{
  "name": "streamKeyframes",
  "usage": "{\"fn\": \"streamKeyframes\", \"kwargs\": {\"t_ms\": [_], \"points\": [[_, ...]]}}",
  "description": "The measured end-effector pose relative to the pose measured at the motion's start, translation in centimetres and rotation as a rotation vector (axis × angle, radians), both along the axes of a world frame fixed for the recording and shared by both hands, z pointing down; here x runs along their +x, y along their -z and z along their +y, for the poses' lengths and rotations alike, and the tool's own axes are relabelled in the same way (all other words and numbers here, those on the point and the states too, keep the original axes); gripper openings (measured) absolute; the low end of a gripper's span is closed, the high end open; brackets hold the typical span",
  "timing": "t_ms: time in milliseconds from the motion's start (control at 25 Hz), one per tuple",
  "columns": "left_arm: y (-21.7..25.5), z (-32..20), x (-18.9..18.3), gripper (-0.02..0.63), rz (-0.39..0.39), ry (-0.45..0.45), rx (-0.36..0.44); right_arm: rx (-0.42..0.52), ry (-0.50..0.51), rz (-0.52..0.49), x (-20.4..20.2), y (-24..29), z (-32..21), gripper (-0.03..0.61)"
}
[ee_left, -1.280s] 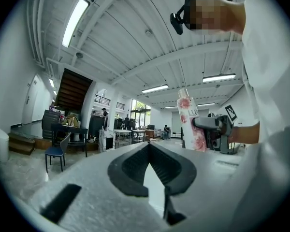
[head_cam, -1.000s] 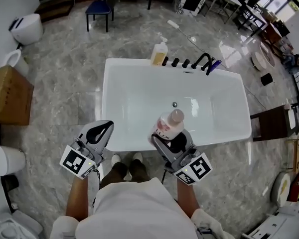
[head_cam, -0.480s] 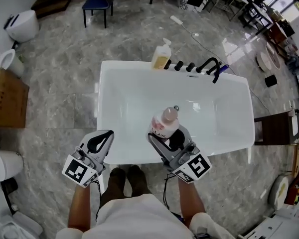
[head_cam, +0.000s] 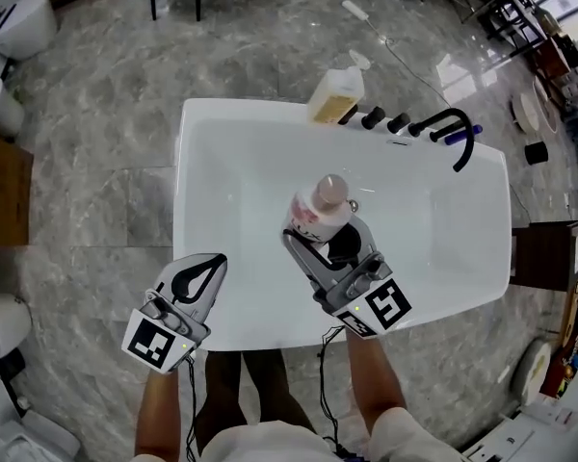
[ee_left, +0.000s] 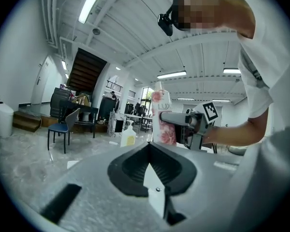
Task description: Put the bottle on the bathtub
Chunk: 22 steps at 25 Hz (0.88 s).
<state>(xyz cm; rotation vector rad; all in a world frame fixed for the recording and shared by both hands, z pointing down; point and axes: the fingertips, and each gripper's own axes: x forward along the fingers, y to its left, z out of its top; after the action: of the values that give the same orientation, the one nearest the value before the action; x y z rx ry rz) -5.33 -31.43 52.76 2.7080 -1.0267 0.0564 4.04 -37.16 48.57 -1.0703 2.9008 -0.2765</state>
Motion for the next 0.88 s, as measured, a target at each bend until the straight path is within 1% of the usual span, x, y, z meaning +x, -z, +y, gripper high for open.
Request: {"fn": "streamKeyframes", "kwargs": {"t_ms": [240,480,560,640,720,880], "points": [[-7.8,-4.2,0.2,-0.005,0.002,0.008,-0.014,0.047,-0.005,0.034,-2.7,-8.9,-7.6,0.245],[-15.2,-8.3,0.0,-0.005,-0.047,-0.002,-0.008,0.094,-0.030,0.081,-5.1,-18.0,-14.4,0.245],[-16.6,-9.0,0.0,-0.005,-0.041,-0.004,0.001,0.104,-0.048,0.106,-5.6,-20.7,-16.8,0.245],[-17.9,-9.2,-0.2,-0.005,-0.027,0.002,-0.006,0.120,-0.081,0.126,-6.1,-22.9,-19.7,0.245],[-19.1,-9.1,-0.7,-0.005,-0.021,0.013,-0.021,0.146,-0.134,0.134,-6.3,-24.3,-23.0,0.245],[-20.9,-8.5,-1.2,-0.005,-0.023,0.026,-0.036,0.197,-0.299,0.101,-5.6,-25.6,-29.3,0.245]]}}
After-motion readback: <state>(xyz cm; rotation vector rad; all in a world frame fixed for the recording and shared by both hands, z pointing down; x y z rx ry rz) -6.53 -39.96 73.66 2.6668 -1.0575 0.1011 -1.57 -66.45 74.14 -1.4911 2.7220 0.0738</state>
